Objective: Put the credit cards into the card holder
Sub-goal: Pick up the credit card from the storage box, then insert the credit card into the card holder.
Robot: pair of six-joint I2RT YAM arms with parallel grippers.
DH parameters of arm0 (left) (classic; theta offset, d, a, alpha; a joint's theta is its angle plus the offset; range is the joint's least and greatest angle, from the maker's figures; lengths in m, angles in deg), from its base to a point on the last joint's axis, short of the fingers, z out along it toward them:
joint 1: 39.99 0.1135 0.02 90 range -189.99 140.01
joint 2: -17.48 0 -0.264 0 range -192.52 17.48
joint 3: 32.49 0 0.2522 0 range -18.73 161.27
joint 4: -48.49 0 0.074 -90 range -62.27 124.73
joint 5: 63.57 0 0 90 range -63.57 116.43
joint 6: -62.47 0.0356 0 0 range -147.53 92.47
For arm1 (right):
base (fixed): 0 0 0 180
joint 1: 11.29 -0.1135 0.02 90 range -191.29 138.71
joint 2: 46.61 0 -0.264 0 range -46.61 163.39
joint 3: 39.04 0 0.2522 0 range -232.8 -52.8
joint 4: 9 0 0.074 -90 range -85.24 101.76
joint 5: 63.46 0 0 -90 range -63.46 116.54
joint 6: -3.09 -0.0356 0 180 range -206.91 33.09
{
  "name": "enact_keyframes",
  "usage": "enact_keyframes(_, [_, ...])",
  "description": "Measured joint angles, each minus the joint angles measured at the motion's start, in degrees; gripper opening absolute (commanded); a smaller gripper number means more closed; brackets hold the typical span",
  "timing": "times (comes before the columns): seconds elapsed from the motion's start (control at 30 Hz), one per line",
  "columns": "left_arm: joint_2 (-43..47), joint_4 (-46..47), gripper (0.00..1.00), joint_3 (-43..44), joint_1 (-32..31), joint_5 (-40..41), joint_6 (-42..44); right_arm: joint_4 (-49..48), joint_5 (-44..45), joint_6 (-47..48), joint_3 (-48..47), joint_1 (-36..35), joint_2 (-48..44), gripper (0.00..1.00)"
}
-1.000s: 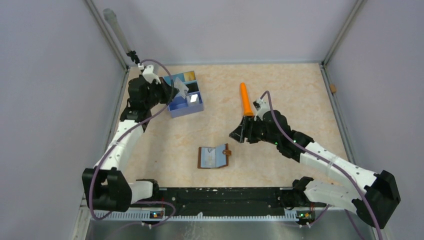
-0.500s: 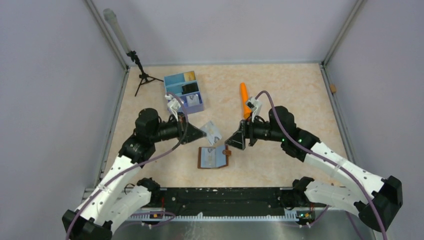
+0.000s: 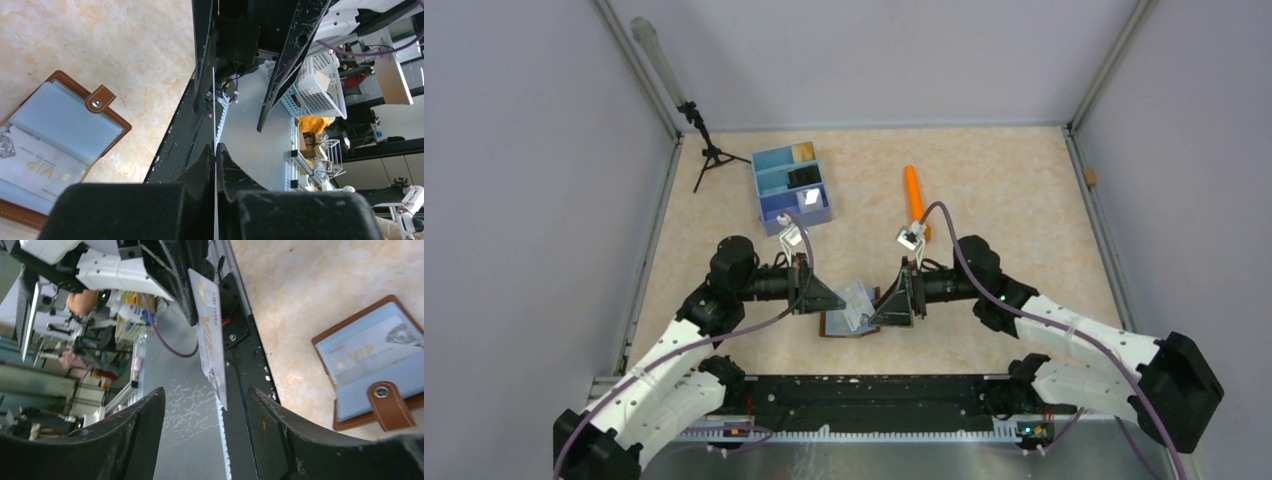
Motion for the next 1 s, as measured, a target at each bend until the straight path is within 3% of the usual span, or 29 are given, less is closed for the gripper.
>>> enact_keyframes(0.07, [-0.3,1.4,0.0,-0.2,-0.3,-0.3,-0.6,-3.3,-1.2,-1.3,0.0,-1.3,1.9,0.5])
enact_keyframes(0.23, [-1.2,4.2,0.0,-0.6,-1.1,-0.3,-1.6,-11.0,-2.8,-4.2,0.0,-4.5,6.5,0.02])
enact_keyframes(0.27, [-1.2,4.7,0.07,-0.8,-1.2,-0.2,-1.9,-12.4,-2.8,-5.2,0.2,-4.6,7.1,0.0])
enact_keyframes(0.33, [-1.0,6.3,0.49,-1.4,-1.3,0.1,-3.0,-14.9,-1.7,-6.6,1.4,-4.5,7.4,0.0])
enact_keyframes(0.4, [-0.9,8.1,0.67,-2.4,-1.4,1.0,-3.9,-17.2,0.0,-7.5,3.2,-4.6,7.2,0.0])
enact_keyframes(0.43, [-0.6,9.9,0.7,-3.8,-1.5,1.8,-4.8,-18.2,0.7,-7.7,4.0,-4.7,7.0,0.0])
enact_keyframes(0.63, [0.5,24.3,0.73,-15.4,-2.9,8.0,-16.4,-23.1,4.6,-9.6,8.4,-4.8,2.8,0.0])
enact_keyframes(0.8, [0.5,31.9,0.7,-15.8,-7.4,13.5,-19.9,-26.0,6.1,-10.6,9.4,-4.8,1.1,0.0])
enact_keyframes(1.0, [-0.9,39.3,0.55,-15.8,-11.8,17.9,-22.4,-28.3,6.5,-11.0,9.5,-4.9,0.9,0.0])
